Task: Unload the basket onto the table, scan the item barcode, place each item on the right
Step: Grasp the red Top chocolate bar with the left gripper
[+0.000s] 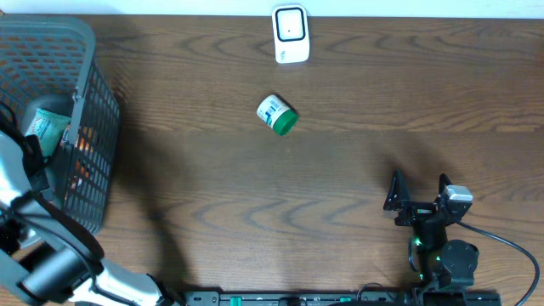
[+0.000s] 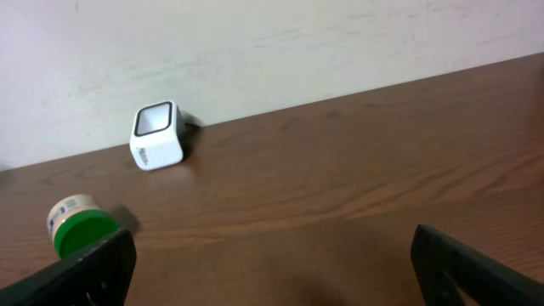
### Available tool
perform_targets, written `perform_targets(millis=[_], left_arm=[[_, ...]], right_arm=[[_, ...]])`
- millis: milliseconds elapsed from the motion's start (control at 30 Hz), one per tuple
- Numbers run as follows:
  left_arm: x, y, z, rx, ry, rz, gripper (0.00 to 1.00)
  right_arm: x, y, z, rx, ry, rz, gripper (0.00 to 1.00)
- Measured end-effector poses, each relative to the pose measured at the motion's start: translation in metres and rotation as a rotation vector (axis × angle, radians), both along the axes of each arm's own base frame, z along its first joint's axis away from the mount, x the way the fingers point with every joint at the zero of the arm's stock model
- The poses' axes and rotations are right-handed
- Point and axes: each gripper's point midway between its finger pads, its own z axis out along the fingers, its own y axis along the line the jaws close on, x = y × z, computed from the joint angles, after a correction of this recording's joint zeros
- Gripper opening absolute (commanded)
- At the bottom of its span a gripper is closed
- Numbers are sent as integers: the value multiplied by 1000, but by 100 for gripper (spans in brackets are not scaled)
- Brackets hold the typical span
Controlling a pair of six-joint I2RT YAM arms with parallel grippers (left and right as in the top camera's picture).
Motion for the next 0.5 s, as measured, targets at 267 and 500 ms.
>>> perform_targets(millis=[267, 500], left_arm=[[4, -7, -38, -95, 35, 2, 98], [3, -11, -59, -138, 65, 4, 98]], right_arm=[[0, 0, 0, 0, 0, 0, 99], [0, 0, 0, 0, 0, 0, 99]])
